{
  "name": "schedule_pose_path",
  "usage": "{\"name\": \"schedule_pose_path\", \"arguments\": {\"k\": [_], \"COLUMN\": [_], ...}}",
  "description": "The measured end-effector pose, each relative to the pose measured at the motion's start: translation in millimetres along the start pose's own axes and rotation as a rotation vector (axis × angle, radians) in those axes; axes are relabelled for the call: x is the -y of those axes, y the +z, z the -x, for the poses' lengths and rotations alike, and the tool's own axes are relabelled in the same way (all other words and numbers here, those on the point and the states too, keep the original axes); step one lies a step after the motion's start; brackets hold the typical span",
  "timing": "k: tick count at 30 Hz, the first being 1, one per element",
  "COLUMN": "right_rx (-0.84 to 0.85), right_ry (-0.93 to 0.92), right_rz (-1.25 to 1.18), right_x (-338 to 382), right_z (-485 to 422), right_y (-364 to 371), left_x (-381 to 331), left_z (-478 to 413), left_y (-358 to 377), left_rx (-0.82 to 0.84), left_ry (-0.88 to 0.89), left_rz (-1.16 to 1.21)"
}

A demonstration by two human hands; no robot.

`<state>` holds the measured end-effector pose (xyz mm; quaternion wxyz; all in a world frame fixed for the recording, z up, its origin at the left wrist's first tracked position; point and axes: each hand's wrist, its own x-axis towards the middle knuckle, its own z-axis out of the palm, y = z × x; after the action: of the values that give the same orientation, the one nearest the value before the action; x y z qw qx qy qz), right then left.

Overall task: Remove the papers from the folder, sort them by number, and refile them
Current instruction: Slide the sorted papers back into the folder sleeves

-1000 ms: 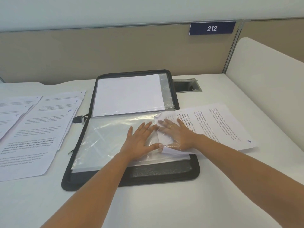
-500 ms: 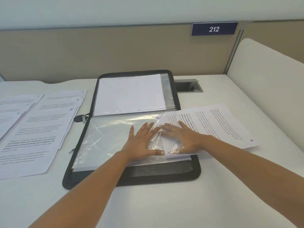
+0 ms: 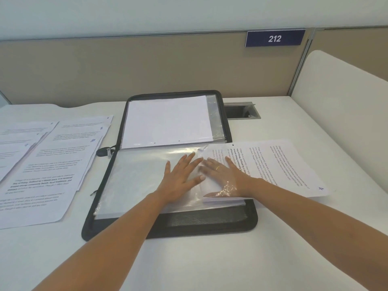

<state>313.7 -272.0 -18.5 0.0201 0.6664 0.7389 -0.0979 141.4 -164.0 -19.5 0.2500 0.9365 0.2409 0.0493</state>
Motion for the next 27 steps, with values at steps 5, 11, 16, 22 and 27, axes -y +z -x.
{"name": "schedule_pose_path", "arguments": {"k": [5, 11, 16, 22, 27], "right_rx": [-0.054, -0.068, 0.001, -0.077, -0.095], "right_ry": [0.070, 0.083, 0.134, 0.175, -0.046], "right_rz": [-0.137, -0.089, -0.120, -0.223, -0.280], "right_x": [-1.8, -8.5, 0.1, 3.3, 3.9], "right_z": [-5.0, -17.6, -47.5, -60.2, -65.9], "right_y": [-12.5, -19.0, -15.3, -11.9, -13.0], "left_x": [10.5, 21.8, 19.5, 19.3, 19.5], "left_z": [1.8, 9.9, 10.5, 12.0, 11.7], "left_y": [-5.0, -4.4, -2.2, -3.8, -3.8], "left_rx": [-0.063, -0.015, -0.022, -0.022, -0.021], "left_ry": [-0.052, -0.100, -0.102, -0.101, -0.095], "left_rz": [-0.092, -0.201, -0.236, -0.195, -0.183]}}
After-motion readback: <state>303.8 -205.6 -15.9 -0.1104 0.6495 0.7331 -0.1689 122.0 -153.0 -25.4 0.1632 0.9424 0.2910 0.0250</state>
